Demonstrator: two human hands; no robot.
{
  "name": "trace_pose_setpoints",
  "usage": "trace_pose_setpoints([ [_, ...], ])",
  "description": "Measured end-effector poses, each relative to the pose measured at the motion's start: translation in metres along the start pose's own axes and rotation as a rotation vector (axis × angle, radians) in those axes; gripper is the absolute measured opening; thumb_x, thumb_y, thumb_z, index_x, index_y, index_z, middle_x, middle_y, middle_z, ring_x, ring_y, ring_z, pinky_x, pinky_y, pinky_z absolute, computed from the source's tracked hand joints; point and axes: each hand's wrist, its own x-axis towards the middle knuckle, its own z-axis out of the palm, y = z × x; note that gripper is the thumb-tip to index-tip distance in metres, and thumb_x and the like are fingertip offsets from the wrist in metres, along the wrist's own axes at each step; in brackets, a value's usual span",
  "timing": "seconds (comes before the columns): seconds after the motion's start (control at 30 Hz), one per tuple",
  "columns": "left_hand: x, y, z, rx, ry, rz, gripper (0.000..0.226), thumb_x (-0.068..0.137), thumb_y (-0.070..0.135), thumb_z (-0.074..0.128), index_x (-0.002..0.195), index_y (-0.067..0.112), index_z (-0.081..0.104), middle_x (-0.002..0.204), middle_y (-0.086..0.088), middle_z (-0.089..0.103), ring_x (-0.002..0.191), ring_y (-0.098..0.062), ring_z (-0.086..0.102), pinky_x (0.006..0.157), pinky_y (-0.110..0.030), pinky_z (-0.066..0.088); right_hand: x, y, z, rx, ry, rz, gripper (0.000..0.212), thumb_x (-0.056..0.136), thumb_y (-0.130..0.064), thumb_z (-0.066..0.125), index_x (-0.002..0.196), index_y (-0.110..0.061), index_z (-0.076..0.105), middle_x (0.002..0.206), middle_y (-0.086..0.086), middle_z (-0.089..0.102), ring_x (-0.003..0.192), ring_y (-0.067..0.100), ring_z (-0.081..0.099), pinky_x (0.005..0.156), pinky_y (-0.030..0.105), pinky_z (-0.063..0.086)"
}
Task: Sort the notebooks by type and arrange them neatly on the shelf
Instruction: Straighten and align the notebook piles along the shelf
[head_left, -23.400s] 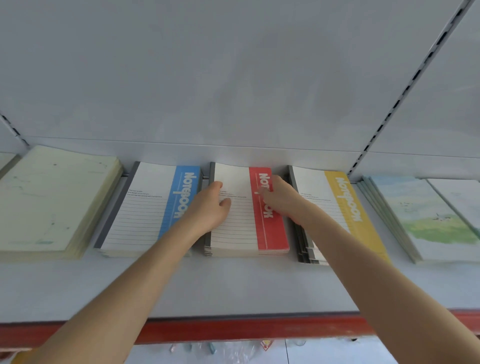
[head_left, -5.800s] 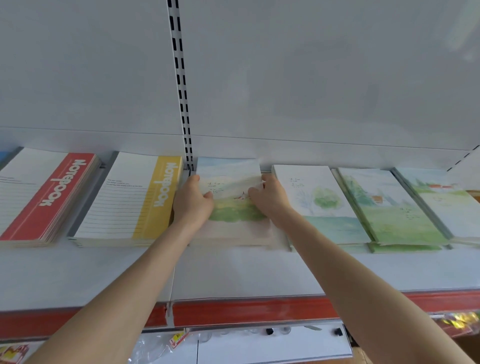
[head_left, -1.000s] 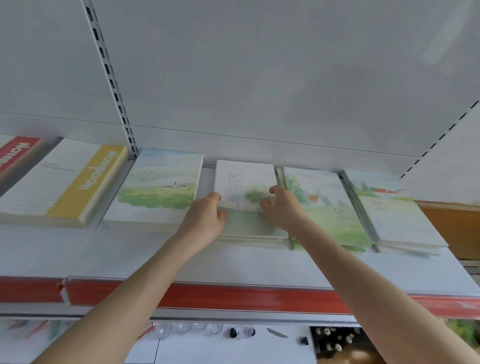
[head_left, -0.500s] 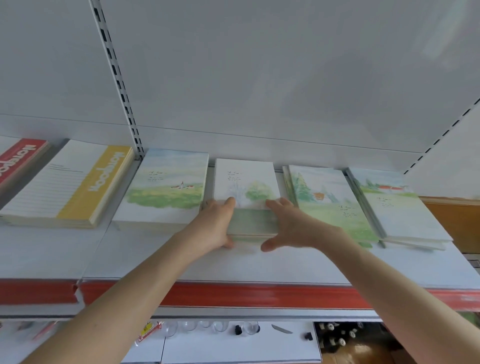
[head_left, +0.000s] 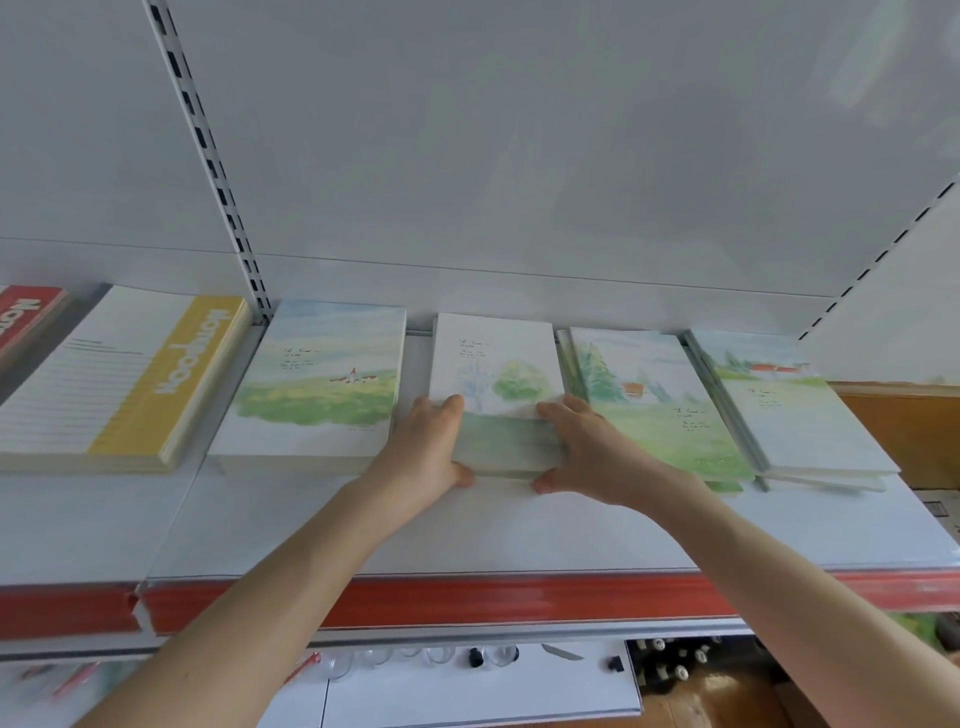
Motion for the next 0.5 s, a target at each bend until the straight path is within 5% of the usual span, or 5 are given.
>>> trace_pose_setpoints([
  [0.17, -0.0025, 0.0, 0.0027, -0.015, 0.015, -0.037, 0.068, 0.077, 0.021, 0.074, 0.13, 0.006, 0.035, 0.121, -0.017, 0.041, 0.116, -0.031, 0.041, 0.092, -0.033, 0.036, -0.0005, -0.0016, -0.0033, 0.051, 0.007, 0.056, 0.08, 0.072, -0.023, 0.077, 0.138, -0.018, 0.032, 0.135, 0.0, 0.034, 0.109, 0.019, 0.043, 0.077, 0.025, 0.045],
  [0.27, -0.0061, -0.001, 0.0012, -0.046, 0.008, -0.032, 0.064, 0.078, 0.017, 0.072, 0.13, 0.003, 0.036, 0.116, -0.016, 0.046, 0.107, -0.028, 0.046, 0.089, -0.032, 0.039, -0.0045, -0.0024, -0.0035, 0.03, -0.024, 0.067, 0.08, 0.074, -0.022, 0.076, 0.139, -0.015, 0.03, 0.136, 0.004, 0.036, 0.112, 0.021, 0.044, 0.086, 0.029, 0.043],
  [0.4, -0.0058, -0.0025, 0.0005, -0.039, 0.051, -0.019, 0.046, 0.081, 0.012, 0.068, 0.119, -0.001, 0.045, 0.096, -0.012, 0.048, 0.085, -0.019, 0.042, 0.081, -0.035, 0.042, -0.0034, -0.0017, -0.0081, 0.04, -0.021, 0.075, 0.063, 0.077, -0.014, 0.072, 0.13, -0.013, 0.039, 0.117, 0.008, 0.049, 0.065, 0.011, 0.047, 0.05, 0.022, 0.042],
  [0.5, -0.0062, -0.0019, 0.001, -0.035, 0.066, -0.018, 0.043, 0.082, 0.011, 0.067, 0.117, -0.001, 0.046, 0.092, -0.008, 0.042, 0.083, -0.019, 0.041, 0.081, -0.035, 0.042, -0.0015, -0.0014, -0.0095, 0.063, 0.004, 0.098, 0.069, 0.075, -0.013, 0.074, 0.133, -0.016, 0.037, 0.11, 0.004, 0.046, 0.058, 0.009, 0.042, 0.043, 0.019, 0.037],
])
